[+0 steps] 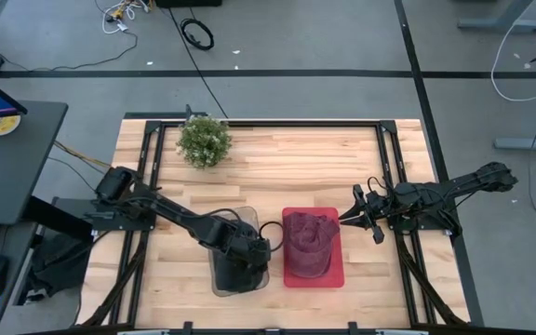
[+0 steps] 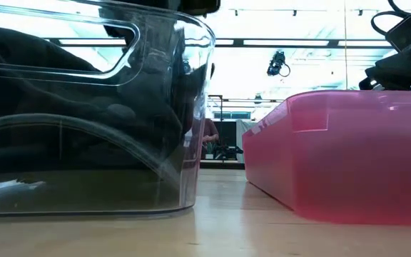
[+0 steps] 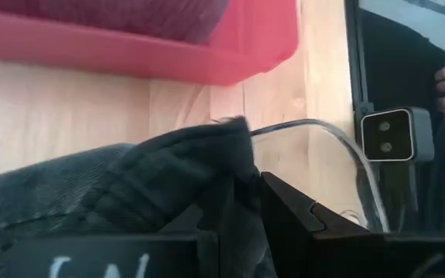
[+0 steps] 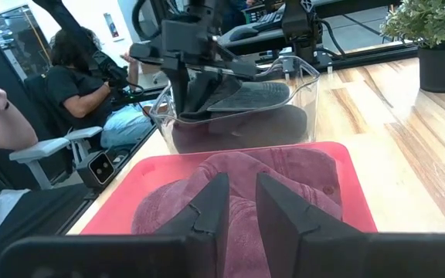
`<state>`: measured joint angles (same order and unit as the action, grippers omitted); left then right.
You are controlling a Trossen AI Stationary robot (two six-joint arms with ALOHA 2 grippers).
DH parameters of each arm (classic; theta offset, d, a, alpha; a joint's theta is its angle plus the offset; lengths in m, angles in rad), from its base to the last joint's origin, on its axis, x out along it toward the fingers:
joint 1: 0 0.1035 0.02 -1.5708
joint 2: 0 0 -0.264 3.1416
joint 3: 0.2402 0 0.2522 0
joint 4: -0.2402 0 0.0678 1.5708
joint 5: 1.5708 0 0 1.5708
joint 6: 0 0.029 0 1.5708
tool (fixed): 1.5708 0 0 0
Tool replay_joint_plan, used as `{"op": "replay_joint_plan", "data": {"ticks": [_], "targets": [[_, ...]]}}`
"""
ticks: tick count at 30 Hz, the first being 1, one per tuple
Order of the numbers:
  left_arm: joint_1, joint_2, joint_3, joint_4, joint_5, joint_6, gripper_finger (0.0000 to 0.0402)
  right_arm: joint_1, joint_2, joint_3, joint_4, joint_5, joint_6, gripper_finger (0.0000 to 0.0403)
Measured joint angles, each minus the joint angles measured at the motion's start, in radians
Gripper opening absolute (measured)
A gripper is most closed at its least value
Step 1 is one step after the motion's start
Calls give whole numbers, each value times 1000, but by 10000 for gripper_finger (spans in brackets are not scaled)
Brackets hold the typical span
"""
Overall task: Pick & Place hat
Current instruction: Put the black cap into the transparent bin
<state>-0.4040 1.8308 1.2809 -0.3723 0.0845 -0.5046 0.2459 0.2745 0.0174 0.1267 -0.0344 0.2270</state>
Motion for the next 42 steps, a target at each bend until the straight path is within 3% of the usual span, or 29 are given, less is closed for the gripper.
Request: {"op": "replay_joint_plan", "data": {"ticks": [7, 14, 19, 26, 33, 42], "targets": [[-16, -31, 2, 8, -71, 17, 68, 0, 0, 0, 0, 0, 0, 68], [-8, -40, 2, 6, -221, 64, 68, 0, 0, 0, 3, 0, 0, 68], [0, -41, 3, -44, -238, 13, 68, 0, 0, 0, 4, 0, 0, 68], [-4, 10, 6, -166, -146, -60, 68, 0, 0, 0, 5, 0, 0, 68], [17, 104, 9, -113, 62, -31, 68, 0, 0, 0, 2, 0, 0, 68], [37, 62, 3, -96, 48, -5, 68, 0, 0, 0, 1, 0, 0, 68]]}}
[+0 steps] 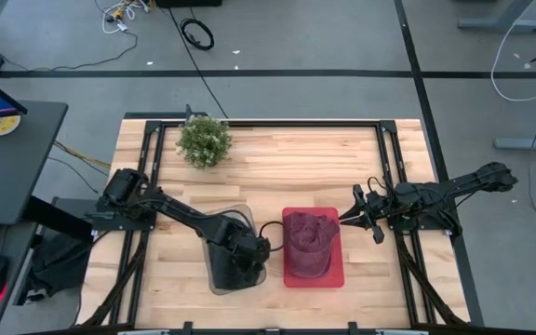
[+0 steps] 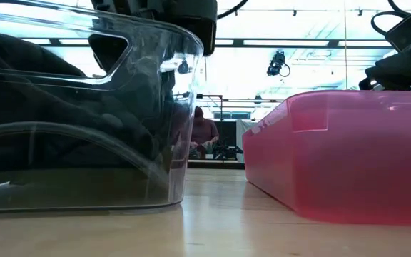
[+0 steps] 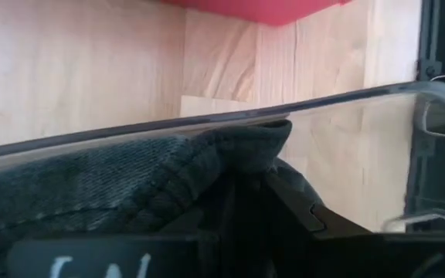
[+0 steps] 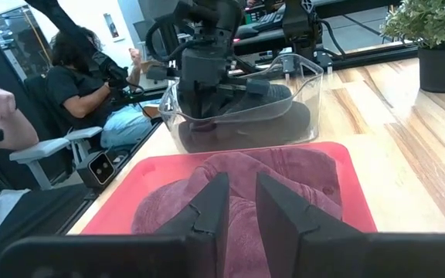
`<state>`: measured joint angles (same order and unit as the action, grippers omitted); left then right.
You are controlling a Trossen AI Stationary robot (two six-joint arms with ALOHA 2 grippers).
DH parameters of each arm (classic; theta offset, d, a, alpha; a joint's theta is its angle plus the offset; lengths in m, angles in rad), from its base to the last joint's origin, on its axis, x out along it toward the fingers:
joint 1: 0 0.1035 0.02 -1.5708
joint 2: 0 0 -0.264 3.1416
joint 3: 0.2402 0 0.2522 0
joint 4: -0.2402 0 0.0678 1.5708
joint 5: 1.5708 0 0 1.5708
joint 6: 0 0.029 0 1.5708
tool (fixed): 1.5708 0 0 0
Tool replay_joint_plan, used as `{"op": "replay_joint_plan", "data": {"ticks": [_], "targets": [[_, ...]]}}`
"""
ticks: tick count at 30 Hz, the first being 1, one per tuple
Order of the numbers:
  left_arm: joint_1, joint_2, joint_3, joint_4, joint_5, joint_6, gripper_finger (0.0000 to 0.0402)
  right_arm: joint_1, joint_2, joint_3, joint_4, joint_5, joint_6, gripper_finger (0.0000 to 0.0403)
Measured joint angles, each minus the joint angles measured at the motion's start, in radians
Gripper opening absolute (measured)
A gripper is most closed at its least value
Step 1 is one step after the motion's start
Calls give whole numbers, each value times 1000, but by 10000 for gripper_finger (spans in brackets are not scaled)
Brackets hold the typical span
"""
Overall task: Pick & Place hat
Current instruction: Put the black cap into the transparent bin
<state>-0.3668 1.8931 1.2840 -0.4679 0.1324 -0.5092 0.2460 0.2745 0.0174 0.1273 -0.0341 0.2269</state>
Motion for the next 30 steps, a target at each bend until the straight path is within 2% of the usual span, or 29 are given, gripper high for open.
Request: {"op": "replay_joint_plan", "data": {"ticks": [9, 16, 22, 30], "targets": [[-35, -96, -2, 100, -155, 79, 68, 0, 0, 0, 1, 0, 0, 68], [-94, -148, -1, 138, -171, 102, 68, 0, 0, 0, 4, 0, 0, 68], [-170, -228, 0, 28, -200, 90, 68, 0, 0, 0, 5, 0, 0, 68], [-296, -268, 1, -260, -367, -157, 68, 0, 0, 0, 6, 0, 0, 68]]}}
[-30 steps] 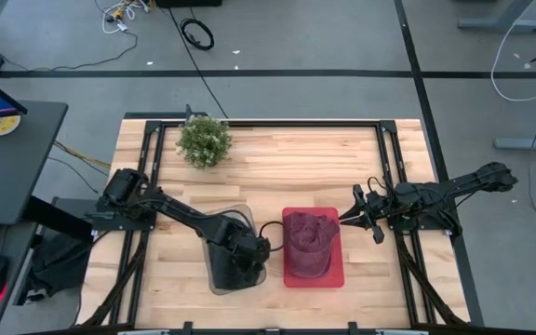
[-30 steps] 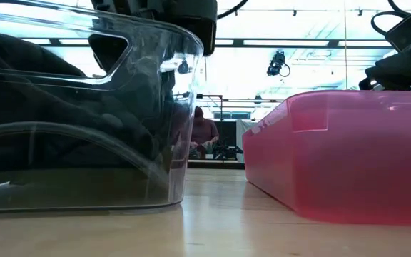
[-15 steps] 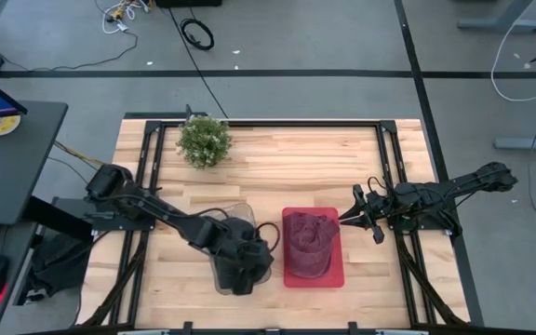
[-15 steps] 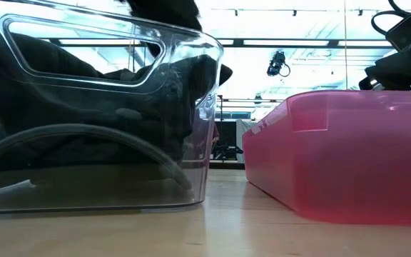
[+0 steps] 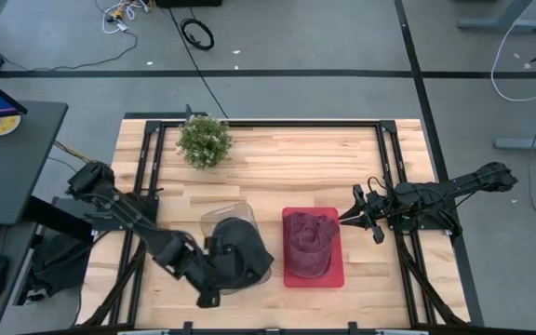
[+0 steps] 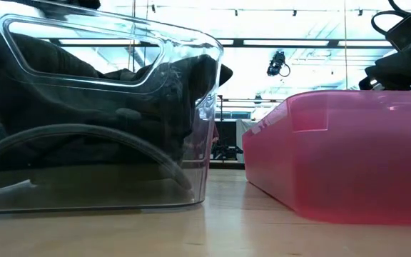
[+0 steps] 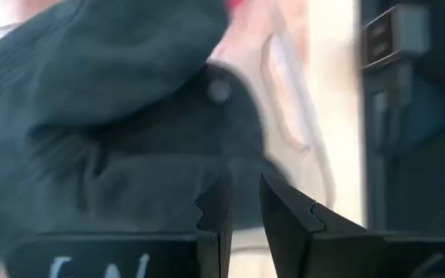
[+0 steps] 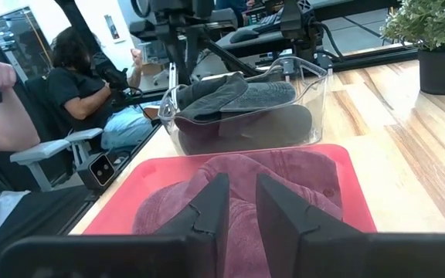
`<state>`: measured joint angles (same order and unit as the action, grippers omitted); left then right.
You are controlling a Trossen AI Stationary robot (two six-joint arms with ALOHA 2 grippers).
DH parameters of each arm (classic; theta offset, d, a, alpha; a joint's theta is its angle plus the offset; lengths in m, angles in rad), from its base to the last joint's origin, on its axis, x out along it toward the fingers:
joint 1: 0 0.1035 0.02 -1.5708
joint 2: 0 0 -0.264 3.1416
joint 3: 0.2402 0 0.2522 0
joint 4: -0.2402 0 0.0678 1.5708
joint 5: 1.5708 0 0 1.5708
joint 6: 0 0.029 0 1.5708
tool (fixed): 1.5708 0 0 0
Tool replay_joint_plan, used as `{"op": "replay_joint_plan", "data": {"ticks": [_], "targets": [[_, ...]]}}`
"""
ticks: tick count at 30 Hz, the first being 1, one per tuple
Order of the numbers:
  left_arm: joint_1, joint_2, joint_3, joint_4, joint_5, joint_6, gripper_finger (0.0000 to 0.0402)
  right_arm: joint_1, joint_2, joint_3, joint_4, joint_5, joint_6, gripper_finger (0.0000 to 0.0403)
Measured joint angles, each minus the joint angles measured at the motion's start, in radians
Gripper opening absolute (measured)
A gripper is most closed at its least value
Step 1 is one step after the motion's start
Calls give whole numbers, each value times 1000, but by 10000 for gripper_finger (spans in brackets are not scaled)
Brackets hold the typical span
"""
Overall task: Pick & Place hat
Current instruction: Put the black cap into the transparent bin
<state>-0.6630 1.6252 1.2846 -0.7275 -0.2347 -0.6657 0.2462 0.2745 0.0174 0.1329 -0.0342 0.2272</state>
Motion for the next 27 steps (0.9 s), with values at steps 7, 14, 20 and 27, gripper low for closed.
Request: {"op": "replay_joint_plan", "data": {"ticks": [7, 14, 20, 27], "targets": [[34, 55, 0, -23, -3, 3, 68, 0, 0, 0, 0, 0, 0, 68], [113, 125, 0, 25, 134, 77, 68, 0, 0, 0, 0, 0, 0, 68], [153, 145, 0, 123, 252, 172, 68, 0, 0, 0, 1, 0, 0, 68], [155, 116, 1, 114, 186, 173, 50, 0, 0, 0, 0, 0, 0, 68]]}}
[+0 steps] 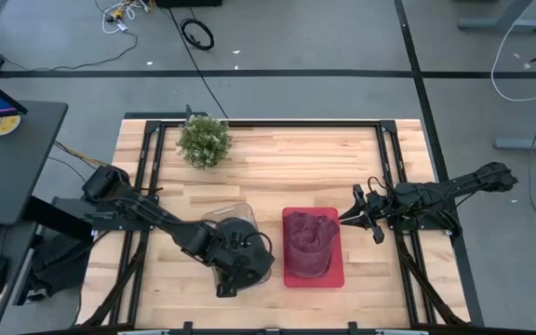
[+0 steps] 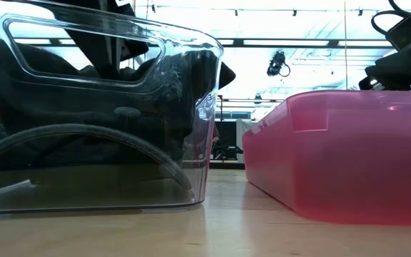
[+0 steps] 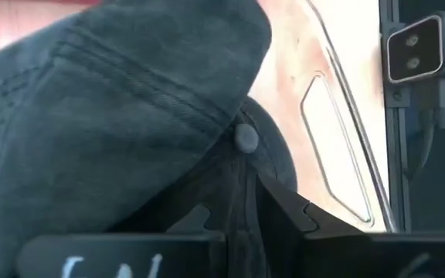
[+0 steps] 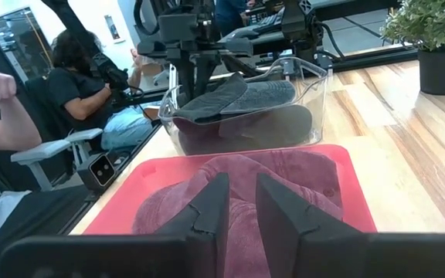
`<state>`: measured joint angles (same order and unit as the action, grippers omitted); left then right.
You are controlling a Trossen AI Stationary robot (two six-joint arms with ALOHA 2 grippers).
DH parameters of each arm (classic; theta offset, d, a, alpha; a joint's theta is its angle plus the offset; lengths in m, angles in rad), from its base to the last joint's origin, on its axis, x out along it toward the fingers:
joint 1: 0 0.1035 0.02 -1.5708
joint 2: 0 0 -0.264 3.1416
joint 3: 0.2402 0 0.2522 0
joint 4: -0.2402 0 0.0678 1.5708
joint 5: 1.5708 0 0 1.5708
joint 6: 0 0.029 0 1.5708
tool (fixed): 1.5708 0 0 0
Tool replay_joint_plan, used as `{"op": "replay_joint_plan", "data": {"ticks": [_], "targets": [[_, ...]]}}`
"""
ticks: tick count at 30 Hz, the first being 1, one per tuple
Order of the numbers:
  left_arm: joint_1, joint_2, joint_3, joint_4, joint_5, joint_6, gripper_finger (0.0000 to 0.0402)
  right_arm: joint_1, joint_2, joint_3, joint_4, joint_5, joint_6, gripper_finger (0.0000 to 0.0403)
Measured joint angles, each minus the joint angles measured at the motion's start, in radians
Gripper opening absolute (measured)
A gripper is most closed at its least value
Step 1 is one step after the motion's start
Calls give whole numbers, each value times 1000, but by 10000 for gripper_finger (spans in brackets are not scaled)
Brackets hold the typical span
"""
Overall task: Pick & Place hat
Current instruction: Put the black cap into the transparent bin, then adjust the transparent bin on the table
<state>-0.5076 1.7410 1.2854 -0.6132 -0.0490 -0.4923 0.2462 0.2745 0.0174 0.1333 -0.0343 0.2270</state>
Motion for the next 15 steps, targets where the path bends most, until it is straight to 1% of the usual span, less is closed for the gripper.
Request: {"op": "replay_joint_plan", "data": {"ticks": [9, 11, 15], "targets": [[-22, -15, 0, 82, 20, 36, 42, 0, 0, 0, -1, 0, 0, 68], [-31, -15, 22, 85, 20, 41, 44, 0, 0, 0, 0, 0, 0, 68], [-61, -15, 69, 88, -22, 42, 45, 0, 0, 0, 0, 0, 0, 68]]}}
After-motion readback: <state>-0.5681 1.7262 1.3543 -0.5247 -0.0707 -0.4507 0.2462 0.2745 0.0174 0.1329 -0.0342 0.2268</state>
